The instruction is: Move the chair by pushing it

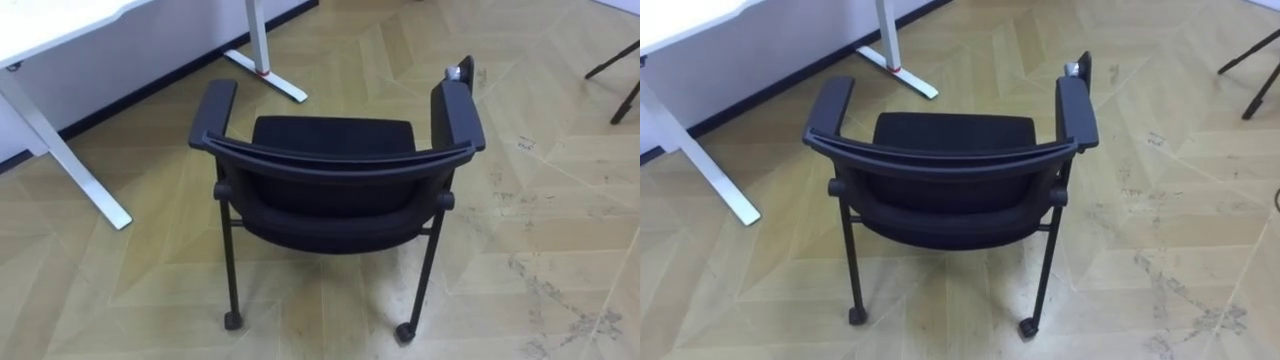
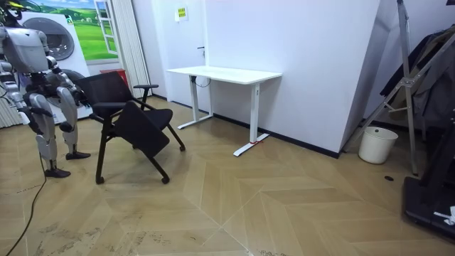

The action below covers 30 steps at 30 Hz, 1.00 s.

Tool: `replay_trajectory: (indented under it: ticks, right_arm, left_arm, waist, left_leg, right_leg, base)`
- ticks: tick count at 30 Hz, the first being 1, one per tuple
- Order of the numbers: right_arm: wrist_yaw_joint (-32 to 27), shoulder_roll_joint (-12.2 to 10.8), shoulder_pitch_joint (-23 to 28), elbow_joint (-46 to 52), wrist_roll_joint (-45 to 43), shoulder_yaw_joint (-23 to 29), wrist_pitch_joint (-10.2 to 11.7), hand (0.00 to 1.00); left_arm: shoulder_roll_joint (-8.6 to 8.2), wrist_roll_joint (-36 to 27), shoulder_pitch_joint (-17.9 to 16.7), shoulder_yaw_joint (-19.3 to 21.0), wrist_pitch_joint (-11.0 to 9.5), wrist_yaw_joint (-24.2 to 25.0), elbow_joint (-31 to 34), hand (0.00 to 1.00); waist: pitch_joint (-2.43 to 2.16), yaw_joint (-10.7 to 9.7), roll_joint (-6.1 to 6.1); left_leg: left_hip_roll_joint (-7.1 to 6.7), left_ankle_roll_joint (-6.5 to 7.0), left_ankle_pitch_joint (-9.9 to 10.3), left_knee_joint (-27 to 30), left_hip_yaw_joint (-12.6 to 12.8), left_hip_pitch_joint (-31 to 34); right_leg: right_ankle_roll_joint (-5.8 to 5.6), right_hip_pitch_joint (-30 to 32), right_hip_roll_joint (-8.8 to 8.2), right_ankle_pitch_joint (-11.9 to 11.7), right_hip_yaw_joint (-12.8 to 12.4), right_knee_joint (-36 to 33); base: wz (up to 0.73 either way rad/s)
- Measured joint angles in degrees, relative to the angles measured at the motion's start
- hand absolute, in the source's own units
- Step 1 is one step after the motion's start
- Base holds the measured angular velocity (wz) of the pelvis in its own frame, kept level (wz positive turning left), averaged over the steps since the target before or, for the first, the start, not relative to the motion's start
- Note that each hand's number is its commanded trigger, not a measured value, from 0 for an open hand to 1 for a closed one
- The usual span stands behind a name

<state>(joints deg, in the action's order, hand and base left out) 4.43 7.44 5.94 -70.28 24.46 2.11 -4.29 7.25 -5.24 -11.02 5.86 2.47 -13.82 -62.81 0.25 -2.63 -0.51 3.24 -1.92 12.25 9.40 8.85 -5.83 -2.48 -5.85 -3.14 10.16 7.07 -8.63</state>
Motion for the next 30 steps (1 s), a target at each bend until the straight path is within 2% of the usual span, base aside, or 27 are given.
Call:
replay_trajectory:
  ticks: [3,5,7,8,9,11,15,17,19,21,22,23,25,27,30]
  right_arm:
    - [-0.2,0.3,0.5,1.5,-0.1,1.0,0.0,0.0]
    - [-0.6,0.3,0.4,1.5,-1.2,2.6,0.0,0.0]
    - [-0.7,0.4,0.4,1.5,-1.7,4.3,0.0,0.0]
    - [-0.9,0.7,0.4,1.6,-2.0,5.0,0.0,0.0]
    - [-1.2,0.9,0.4,1.8,-2.0,5.0,0.0,0.0]
    - [-2.2,1.8,0.3,1.9,-2.9,5.0,0.0,0.0]
    - [-3.1,2.5,0.6,2.0,-5.6,5.4,0.7,0.0]
    - [-3.5,2.6,1.2,2.4,-6.3,6.1,0.8,0.0]
    - [-3.8,2.7,1.2,2.4,-6.5,6.0,1.0,0.0]
    - [-3.7,2.9,0.9,2.4,-6.7,6.0,1.1,0.0]
    - [-3.3,3.1,0.9,2.4,-6.7,6.1,1.2,0.0]
    - [-2.7,3.2,1.0,2.4,-6.7,6.1,1.2,0.0]
    - [-2.4,3.3,1.0,2.4,-6.6,6.0,1.2,0.0]
    - [-2.2,3.3,0.9,2.4,-6.5,6.0,1.2,0.0]
    - [-1.9,3.3,1.0,2.2,-6.5,5.9,1.2,0.0]
  left_arm:
    - [0.37,-0.5,0.2,3.1,-0.1,-2.4,1.0,0.0]
    - [0.71,0.3,1.3,6.7,-0.1,-4.5,1.0,0.0]
    - [1.39,1.0,2.3,8.5,-0.2,-6.4,1.0,0.0]
    - [1.96,1.2,2.5,9.0,-0.2,-7.9,1.6,0.0]
    - [2.3,1.5,2.5,9.0,-0.2,-8.6,2.5,0.0]
    - [3.73,5.6,3.2,9.2,-0.2,-11.4,5.4,0.0]
    - [6.46,14.6,5.6,9.8,-0.2,-13.7,7.5,0.0]
    - [7.88,21.0,6.0,9.7,-0.3,-15.0,13.6,0.0]
    - [8.48,25.9,7.6,9.7,-0.3,-16.4,16.1,0.0]
    - [8.5,30.1,8.7,9.6,-0.3,-17.1,18.4,0.0]
    - [8.43,32.1,8.7,9.6,-0.3,-17.1,21.1,0.0]
    - [8.43,34.4,8.7,9.3,0.0,-17.1,24.6,0.0]
    - [8.41,36.6,8.8,8.4,0.0,-17.1,29.2,0.0]
    - [8.41,38.9,8.9,7.5,0.0,-17.1,31.0,0.0]
    - [7.55,43.7,8.9,5.5,0.1,-17.1,34.7,0.0]
  waist:
    - [0.07,0.3,-0.54]
    - [0.01,0.3,-1.19]
    - [0.04,0.4,-1.77]
    - [-0.17,0.3,-2.16]
    - [-0.16,0.2,-2.2]
    - [-0.24,0.2,-2.83]
    - [-0.39,-0.1,-3.37]
    - [-0.33,-0.2,-3.65]
    - [-0.28,-0.1,-4.21]
    - [-0.42,-0.2,-4.77]
    - [-0.32,-0.8,-4.93]
    - [-0.42,-1.4,-5.22]
    - [-0.24,-1.7,-5.01]
    - [-0.3,-1.9,-4.97]
    - [-0.3,-2.4,-4.81]
  left_leg:
    - [0.0,0.0,0.0,-0.1,0.0,-0.6]
    - [0.0,0.0,0.0,-0.2,0.0,-1.3]
    - [0.03,0.0,0.0,-0.2,0.0,-1.7]
    - [0.03,0.0,0.0,-0.3,0.0,-1.8]
    - [0.03,0.0,0.0,-0.3,0.0,-1.7]
    - [0.02,0.0,0.0,-0.3,0.0,-1.7]
    - [0.02,0.0,0.0,-0.1,-0.2,-1.5]
    - [-0.01,0.0,0.0,-0.1,-0.2,-1.5]
    - [-0.01,0.0,0.0,0.0,-0.2,-1.6]
    - [-0.01,0.0,0.0,-0.1,-0.1,-1.6]
    - [-0.01,0.0,0.0,-0.1,0.0,-1.6]
    - [0.0,0.0,0.0,-0.1,-0.1,-1.6]
    - [0.0,0.0,0.0,-0.1,0.0,-1.6]
    - [0.0,0.0,0.0,-0.2,0.3,-1.6]
    - [-0.01,0.0,0.0,-0.2,0.4,-1.7]
  right_leg:
    - [0.0,-0.5,-0.01,0.0,0.0,-0.1]
    - [0.0,-1.2,0.0,0.0,0.1,0.0]
    - [0.01,-1.2,0.01,0.0,0.1,-0.1]
    - [0.01,-1.2,0.0,0.0,0.1,-0.2]
    - [0.01,-1.2,0.0,0.0,0.1,-0.2]
    - [0.04,-1.1,0.01,0.0,0.1,-0.2]
    - [0.06,-1.5,0.02,0.0,0.2,-0.2]
    - [0.06,-1.4,0.01,0.0,0.2,-0.1]
    - [0.07,-1.3,0.0,-0.1,0.2,-0.1]
    - [0.07,-1.2,0.0,-0.1,0.0,-0.2]
    - [0.07,-1.1,-0.01,-0.1,0.0,-0.2]
    - [0.07,-1.1,0.0,-0.1,0.0,-0.1]
    - [0.06,-1.1,0.0,0.0,0.0,-0.2]
    - [0.06,-1.1,0.0,0.0,-0.3,-0.2]
    - [0.06,-1.1,0.0,0.0,-0.4,-0.1]
  base:
    - [0.0]
    - [0.0]
    - [0.0]
    - [0.0]
    - [0.0]
    - [0.0]
    - [0.0]
    - [0.0]
    - [-0.02]
    - [-0.04]
    - [0.0]
    - [0.0]
    - [0.0]
    - [-0.08]
    - [-0.02]
